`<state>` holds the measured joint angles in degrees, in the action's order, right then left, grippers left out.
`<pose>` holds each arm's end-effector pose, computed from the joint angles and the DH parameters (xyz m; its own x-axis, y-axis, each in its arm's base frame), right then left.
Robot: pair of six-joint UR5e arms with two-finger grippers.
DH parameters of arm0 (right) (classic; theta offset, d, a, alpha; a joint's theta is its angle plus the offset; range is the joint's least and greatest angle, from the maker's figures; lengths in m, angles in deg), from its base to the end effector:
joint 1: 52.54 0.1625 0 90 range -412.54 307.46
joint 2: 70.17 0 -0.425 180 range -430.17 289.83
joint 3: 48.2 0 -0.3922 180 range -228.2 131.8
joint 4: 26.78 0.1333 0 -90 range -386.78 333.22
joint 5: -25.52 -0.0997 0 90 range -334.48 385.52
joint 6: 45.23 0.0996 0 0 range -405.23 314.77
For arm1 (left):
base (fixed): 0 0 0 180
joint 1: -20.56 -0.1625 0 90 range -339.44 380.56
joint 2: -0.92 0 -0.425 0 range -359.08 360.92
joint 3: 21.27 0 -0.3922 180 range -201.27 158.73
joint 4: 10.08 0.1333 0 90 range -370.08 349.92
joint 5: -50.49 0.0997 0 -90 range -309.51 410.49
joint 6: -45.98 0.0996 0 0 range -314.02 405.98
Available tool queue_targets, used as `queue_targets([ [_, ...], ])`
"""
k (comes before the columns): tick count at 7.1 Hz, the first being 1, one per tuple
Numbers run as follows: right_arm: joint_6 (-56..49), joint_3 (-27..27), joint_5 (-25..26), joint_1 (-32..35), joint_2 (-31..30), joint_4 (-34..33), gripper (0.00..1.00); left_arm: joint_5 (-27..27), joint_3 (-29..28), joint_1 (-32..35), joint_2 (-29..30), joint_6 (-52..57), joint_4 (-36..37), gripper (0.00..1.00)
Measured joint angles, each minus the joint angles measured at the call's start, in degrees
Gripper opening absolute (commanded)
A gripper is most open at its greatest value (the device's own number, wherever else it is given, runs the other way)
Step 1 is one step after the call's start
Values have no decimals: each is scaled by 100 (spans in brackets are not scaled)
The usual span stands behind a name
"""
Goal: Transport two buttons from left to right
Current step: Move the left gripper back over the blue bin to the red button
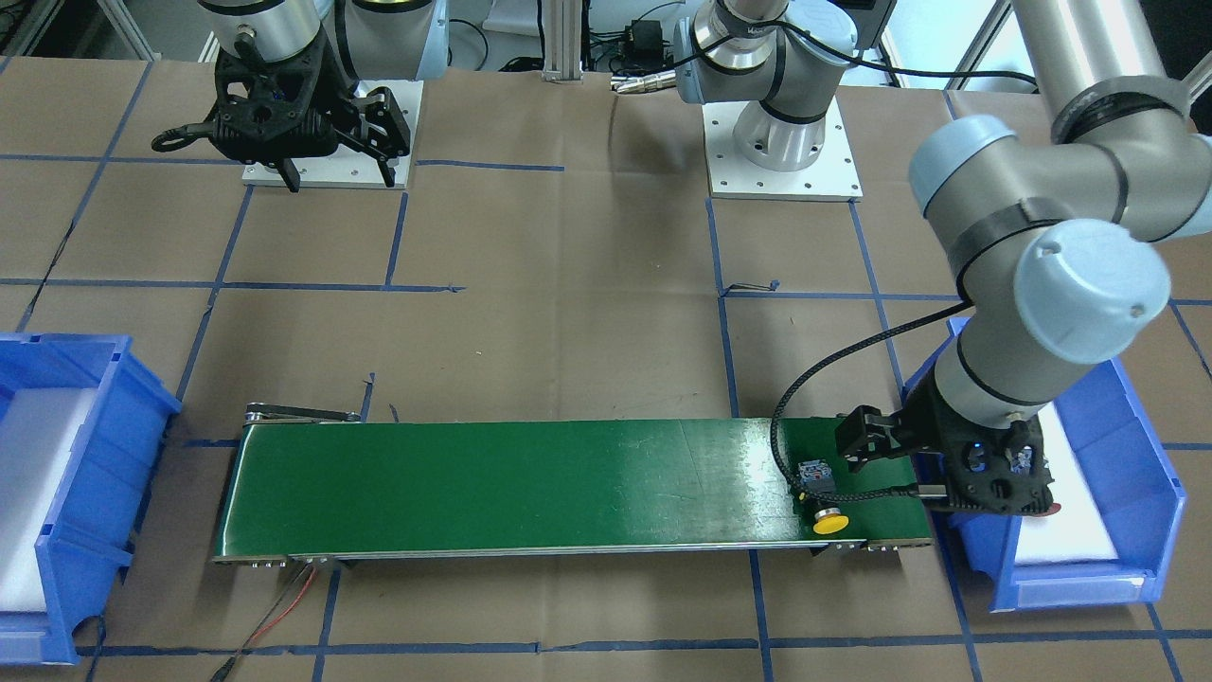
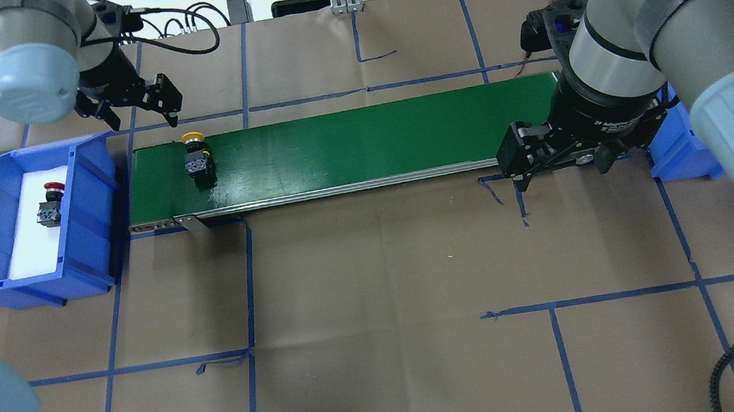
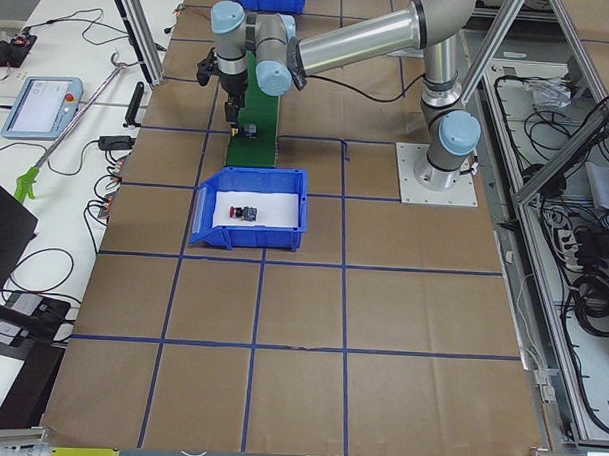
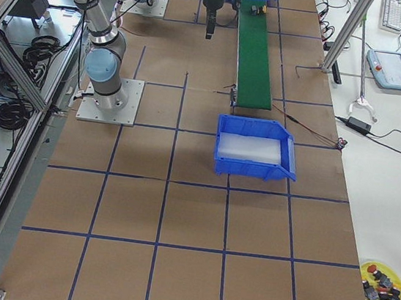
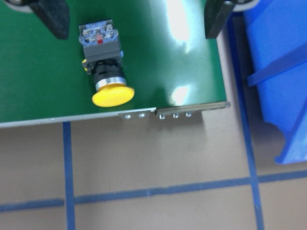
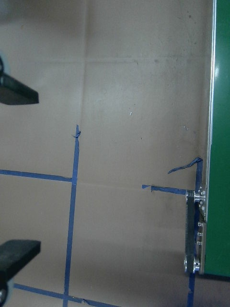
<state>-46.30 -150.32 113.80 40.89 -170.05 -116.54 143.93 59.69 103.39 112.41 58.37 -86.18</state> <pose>0.1608 -0.4054 0.4621 -0.9965 -0.0771 -0.0308 -0.0784 0.9960 0.0427 -0.0463 -0.6517 0.3765 -0.9939 0.0897 -0.0640 0.0906 0.9958 -0.0118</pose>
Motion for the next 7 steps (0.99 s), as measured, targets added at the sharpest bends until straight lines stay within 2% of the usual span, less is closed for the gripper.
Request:
queue_targets([
  [2, -6, -7, -4, 0, 24, -23, 100, -1, -659, -9, -54, 71, -820, 100],
  [4, -15, -6, 2, 0, 28, -46, 100, -5, -828, -165, -30, 423, -932, 100],
  [7, -64, 3, 49, -2, 122, -73, 100, -8, -871, -1074, 67, 866, -823, 100],
])
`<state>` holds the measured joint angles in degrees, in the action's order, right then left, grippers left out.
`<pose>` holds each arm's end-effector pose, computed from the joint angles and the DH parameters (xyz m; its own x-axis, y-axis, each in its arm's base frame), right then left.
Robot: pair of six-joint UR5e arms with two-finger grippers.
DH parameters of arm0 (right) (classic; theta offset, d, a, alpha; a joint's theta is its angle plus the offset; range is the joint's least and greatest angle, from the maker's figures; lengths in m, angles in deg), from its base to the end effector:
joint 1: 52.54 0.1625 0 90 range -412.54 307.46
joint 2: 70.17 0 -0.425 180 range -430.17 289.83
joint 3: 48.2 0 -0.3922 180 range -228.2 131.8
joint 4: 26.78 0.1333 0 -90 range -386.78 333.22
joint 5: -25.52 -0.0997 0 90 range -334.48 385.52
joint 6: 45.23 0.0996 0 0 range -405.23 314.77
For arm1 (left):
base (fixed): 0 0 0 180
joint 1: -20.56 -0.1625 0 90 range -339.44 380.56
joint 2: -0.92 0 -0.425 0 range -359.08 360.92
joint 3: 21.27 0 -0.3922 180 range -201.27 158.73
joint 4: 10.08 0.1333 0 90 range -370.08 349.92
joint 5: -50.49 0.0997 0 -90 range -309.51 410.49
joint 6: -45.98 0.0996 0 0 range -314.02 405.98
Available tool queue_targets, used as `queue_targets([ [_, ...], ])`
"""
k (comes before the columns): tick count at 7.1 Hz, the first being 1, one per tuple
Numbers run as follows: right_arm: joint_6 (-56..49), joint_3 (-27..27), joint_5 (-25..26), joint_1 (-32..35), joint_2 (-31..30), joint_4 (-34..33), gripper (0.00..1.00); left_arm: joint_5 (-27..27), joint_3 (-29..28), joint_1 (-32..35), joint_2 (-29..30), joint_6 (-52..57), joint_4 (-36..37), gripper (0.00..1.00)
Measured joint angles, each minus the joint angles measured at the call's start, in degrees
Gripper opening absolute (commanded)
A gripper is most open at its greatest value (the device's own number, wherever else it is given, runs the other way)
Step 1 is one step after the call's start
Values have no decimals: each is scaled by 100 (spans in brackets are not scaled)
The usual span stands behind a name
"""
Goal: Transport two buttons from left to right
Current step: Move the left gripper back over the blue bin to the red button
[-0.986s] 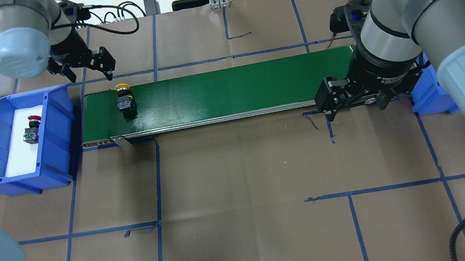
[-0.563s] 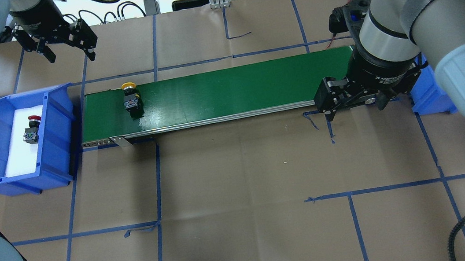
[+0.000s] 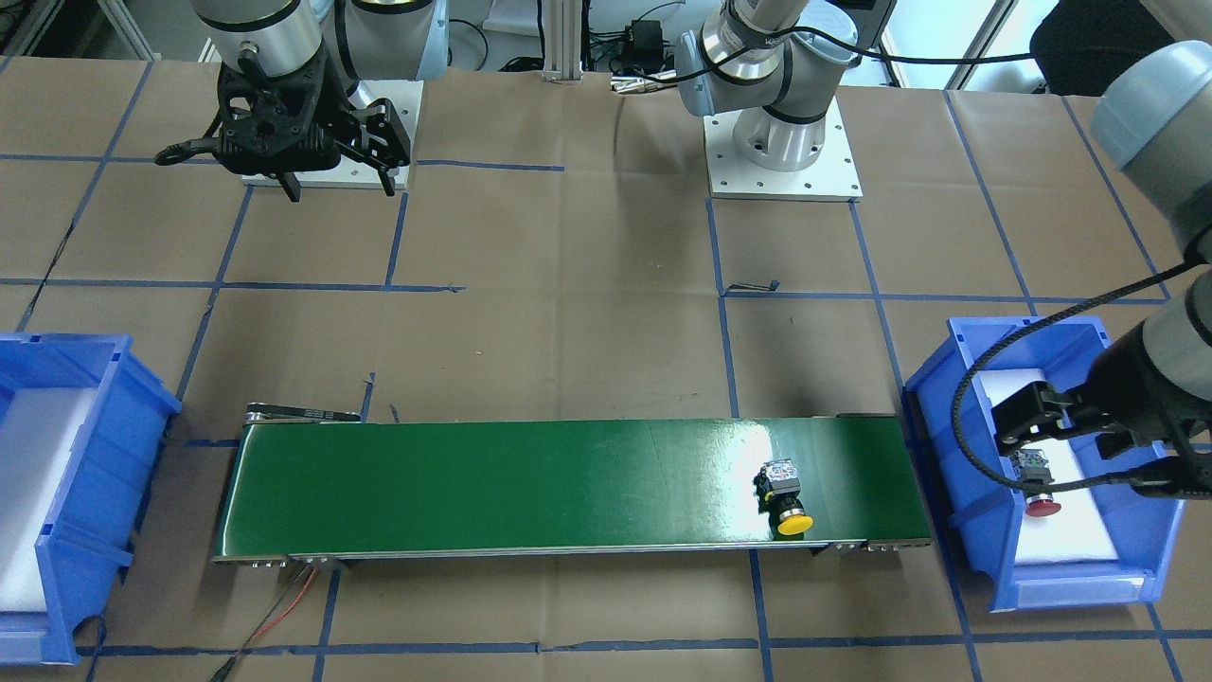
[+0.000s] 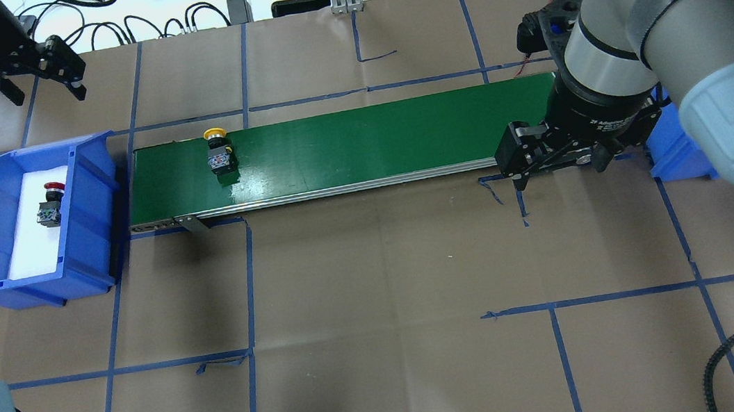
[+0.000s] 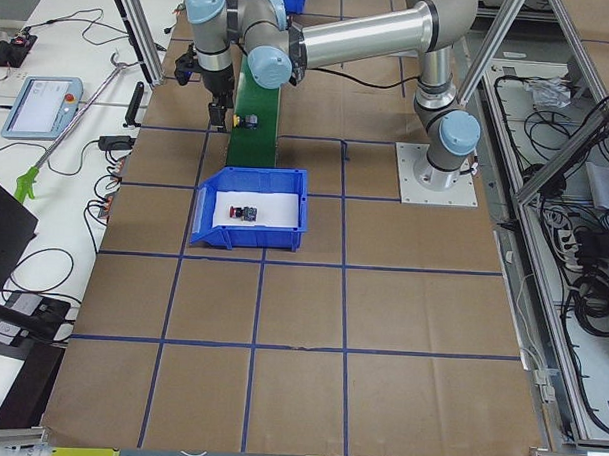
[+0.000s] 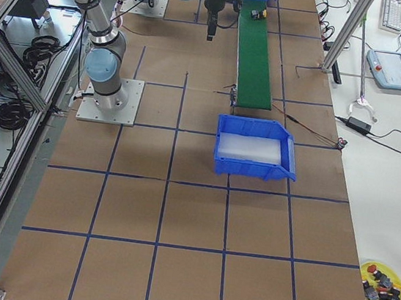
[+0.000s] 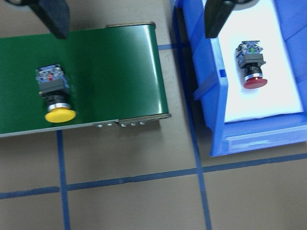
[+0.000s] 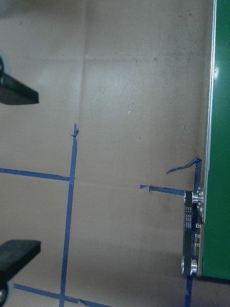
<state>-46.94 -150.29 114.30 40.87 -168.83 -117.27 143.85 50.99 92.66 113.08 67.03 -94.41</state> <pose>0.1603 -0.4132 0.4546 -0.9959 -0.0881 -0.0228 -0.0892 0.9947 0.0506 0.0795 -0.6607 0.4287 -0.9966 0.0542 -0.0625 0.0543 0.9985 0.0007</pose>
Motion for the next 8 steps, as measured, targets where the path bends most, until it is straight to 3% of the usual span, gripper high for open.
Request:
queue_targets([
  [3, 66, 56, 15, -6, -15, -32, 100, 19, 90, -760, 81, 629, 162, 100],
  [6, 70, 59, -8, -7, 31, -94, 100, 18, 211, -1019, 356, 908, 395, 99],
  [8, 70, 17, -9, -2, 45, -294, 100, 0, 703, -1099, 412, 1036, 1100, 99],
])
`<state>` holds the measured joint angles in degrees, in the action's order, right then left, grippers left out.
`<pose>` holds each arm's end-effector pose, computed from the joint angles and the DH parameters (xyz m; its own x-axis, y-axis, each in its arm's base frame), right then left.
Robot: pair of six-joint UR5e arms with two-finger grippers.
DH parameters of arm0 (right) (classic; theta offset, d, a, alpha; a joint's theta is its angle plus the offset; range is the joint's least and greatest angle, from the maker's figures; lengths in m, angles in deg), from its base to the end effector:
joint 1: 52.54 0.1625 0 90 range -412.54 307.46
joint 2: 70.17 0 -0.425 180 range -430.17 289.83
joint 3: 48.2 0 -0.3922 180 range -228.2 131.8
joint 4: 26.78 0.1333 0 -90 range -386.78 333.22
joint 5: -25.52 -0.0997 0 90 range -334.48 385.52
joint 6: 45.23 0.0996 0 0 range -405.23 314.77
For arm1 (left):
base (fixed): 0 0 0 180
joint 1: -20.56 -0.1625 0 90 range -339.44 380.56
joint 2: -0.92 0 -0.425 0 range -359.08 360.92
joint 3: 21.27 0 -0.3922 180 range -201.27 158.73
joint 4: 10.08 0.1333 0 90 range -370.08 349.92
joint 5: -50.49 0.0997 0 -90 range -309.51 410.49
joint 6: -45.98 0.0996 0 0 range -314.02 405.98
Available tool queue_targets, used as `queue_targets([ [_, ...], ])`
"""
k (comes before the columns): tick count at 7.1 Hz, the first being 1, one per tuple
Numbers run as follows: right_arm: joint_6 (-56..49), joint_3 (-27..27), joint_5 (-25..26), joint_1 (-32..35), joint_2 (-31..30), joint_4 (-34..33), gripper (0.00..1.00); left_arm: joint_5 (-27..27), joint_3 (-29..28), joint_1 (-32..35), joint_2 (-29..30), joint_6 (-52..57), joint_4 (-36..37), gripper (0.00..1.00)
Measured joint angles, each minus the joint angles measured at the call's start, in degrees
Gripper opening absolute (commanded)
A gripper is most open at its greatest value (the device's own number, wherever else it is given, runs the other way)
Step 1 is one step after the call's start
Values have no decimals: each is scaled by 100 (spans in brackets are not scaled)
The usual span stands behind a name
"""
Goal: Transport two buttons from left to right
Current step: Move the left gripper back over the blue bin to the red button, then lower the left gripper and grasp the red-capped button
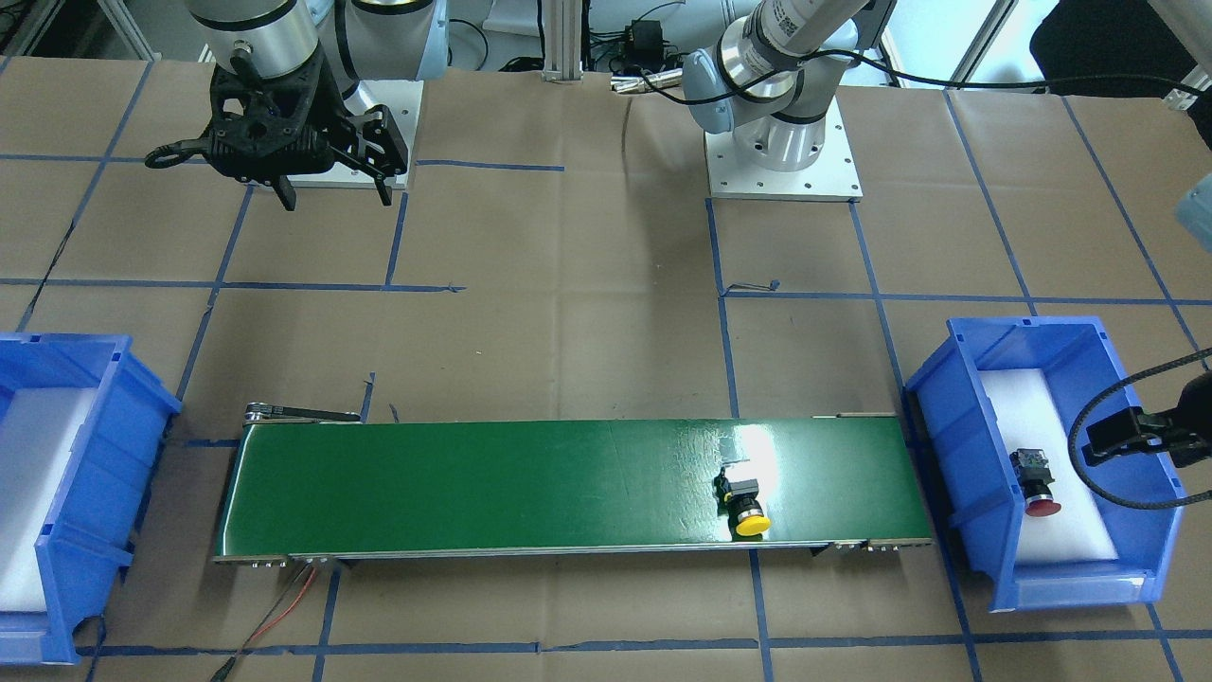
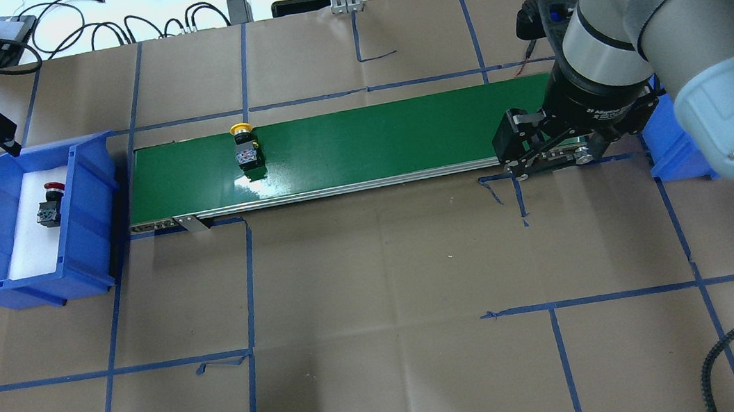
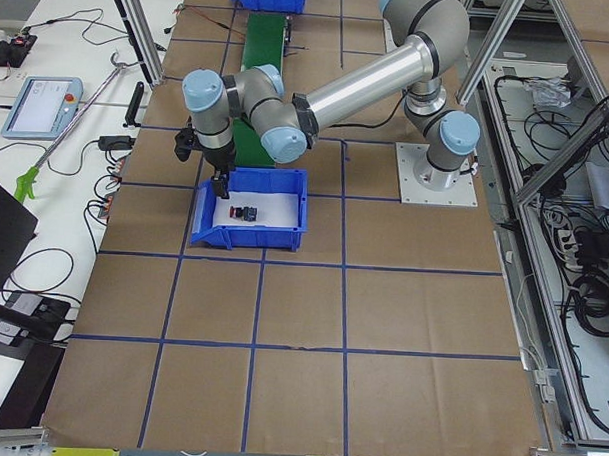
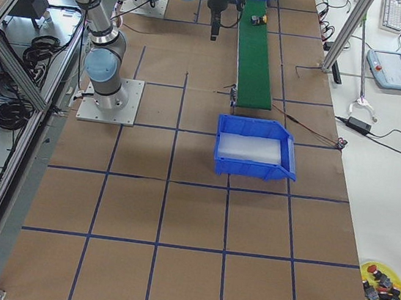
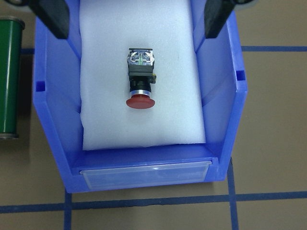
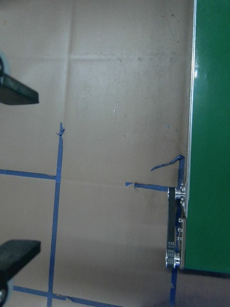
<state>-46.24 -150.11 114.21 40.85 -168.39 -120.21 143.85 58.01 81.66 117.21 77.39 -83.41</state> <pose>0.1608 -0.4211 0.4579 -0.9968 -0.0766 -0.0229 -0.0767 0.9970 0.0041 0.2111 -0.6461 0.3408 -0.9972 0.0436 -0.0600 0.0428 0.9990 0.0142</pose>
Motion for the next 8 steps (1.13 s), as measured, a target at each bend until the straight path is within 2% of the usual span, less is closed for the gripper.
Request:
queue_targets([
  [2, 2, -18, -19, 3, 4, -55, 100, -101, 637, -27, 9, 51, 894, 99],
  [4, 4, -19, -36, 4, 30, -61, 100, -185, 1064, -31, 48, 57, 1496, 99],
  [8, 10, -16, -57, 4, 107, -65, 100, -490, 1215, -43, 312, 52, 1907, 99],
])
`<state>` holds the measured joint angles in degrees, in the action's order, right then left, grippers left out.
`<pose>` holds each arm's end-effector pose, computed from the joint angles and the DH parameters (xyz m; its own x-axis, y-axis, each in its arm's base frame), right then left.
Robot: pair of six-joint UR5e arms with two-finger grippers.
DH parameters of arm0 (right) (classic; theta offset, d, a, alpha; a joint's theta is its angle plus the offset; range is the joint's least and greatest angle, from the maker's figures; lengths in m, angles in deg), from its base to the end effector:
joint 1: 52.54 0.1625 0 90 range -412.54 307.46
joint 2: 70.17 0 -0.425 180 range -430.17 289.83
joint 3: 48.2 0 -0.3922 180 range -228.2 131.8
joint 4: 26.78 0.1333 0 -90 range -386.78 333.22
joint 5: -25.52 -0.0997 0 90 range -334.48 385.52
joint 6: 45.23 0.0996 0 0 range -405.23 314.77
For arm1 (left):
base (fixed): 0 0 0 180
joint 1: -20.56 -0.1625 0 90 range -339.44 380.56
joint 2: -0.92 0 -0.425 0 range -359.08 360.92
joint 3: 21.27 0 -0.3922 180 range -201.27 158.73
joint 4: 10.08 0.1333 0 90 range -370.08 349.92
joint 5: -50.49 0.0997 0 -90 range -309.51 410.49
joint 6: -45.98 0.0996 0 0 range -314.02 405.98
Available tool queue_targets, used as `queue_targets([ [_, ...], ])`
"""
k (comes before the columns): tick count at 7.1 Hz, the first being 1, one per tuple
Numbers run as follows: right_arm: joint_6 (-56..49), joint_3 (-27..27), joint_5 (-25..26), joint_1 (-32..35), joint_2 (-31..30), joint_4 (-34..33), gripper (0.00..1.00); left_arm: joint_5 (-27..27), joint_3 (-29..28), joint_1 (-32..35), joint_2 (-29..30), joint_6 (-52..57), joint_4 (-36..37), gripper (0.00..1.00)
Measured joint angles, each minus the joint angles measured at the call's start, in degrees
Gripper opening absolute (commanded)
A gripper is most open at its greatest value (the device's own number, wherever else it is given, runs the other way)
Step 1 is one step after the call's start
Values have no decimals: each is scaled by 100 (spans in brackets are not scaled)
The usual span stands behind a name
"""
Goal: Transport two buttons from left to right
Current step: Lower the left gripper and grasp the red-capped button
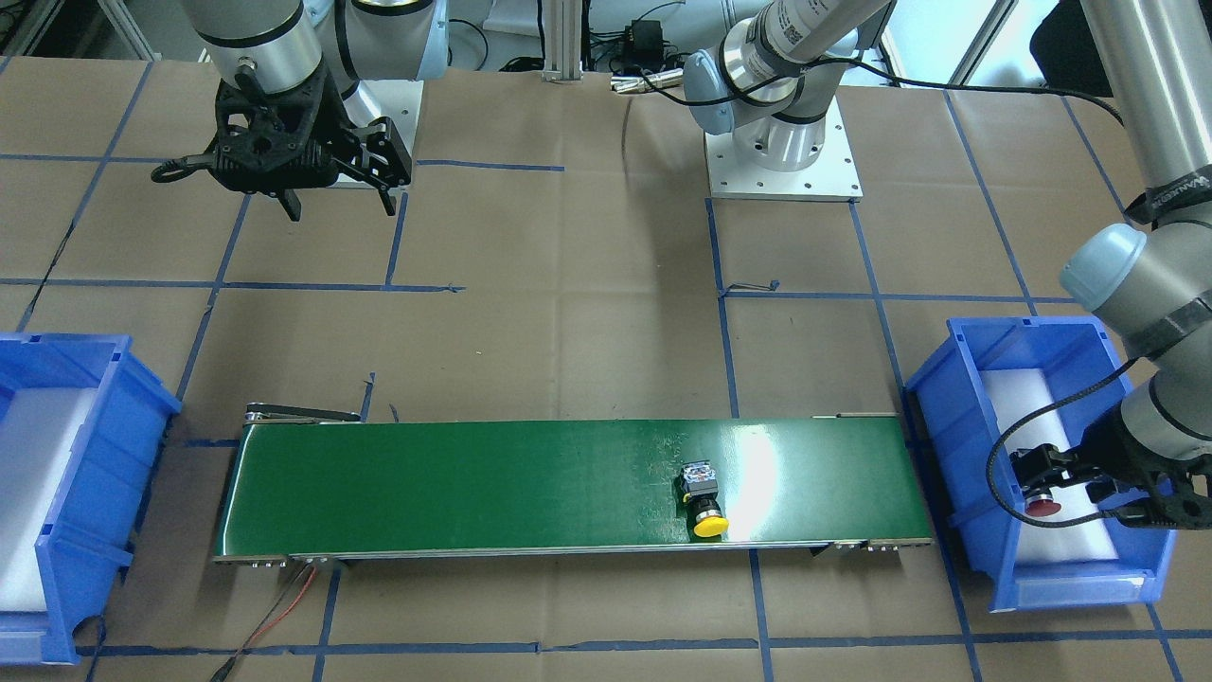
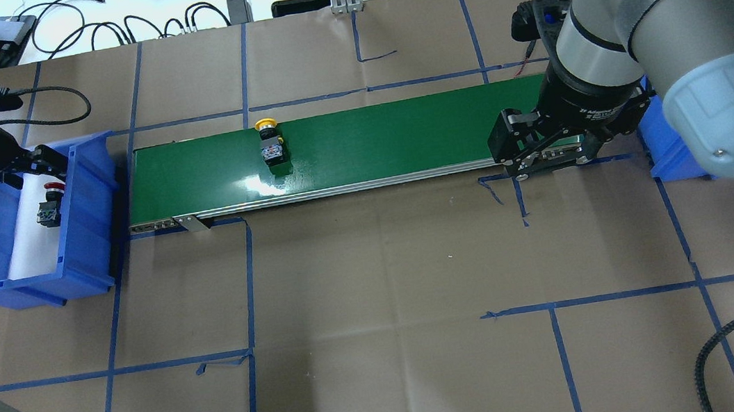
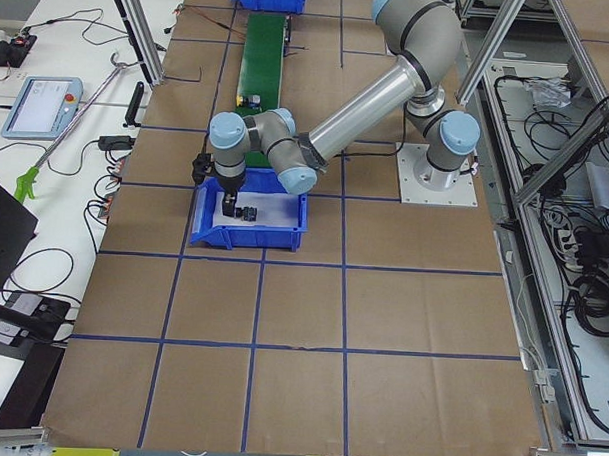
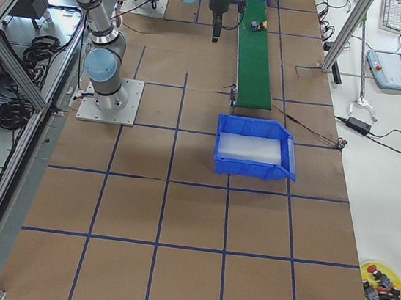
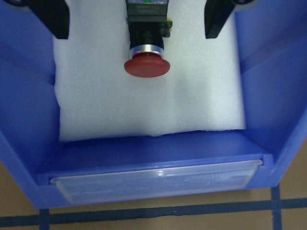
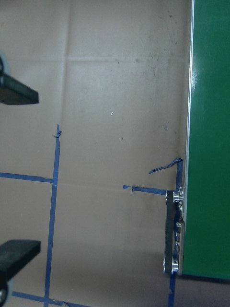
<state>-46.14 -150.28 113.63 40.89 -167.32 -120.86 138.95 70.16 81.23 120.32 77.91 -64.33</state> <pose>0.1624 -0.4271 0.4495 -0.9966 -0.0752 -0.0332 -0.0757 0.9970 0.0143 0.2015 -0.6361 0.2411 -0.9987 0.0455 -0.0226 0.0473 0.9951 -0.0869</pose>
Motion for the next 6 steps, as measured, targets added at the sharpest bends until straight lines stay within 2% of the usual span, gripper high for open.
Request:
queue_targets([
  [4, 0, -4, -4, 0, 37, -5, 100, 0, 15, -2, 185, -47, 220, 99],
  [5, 2, -5, -4, 0, 37, -5, 100, 3, 42, -5, 193, -71, 222, 97],
  [6, 3, -5, -4, 2, 38, -5, 100, 4, 86, -8, 195, -114, 222, 89],
])
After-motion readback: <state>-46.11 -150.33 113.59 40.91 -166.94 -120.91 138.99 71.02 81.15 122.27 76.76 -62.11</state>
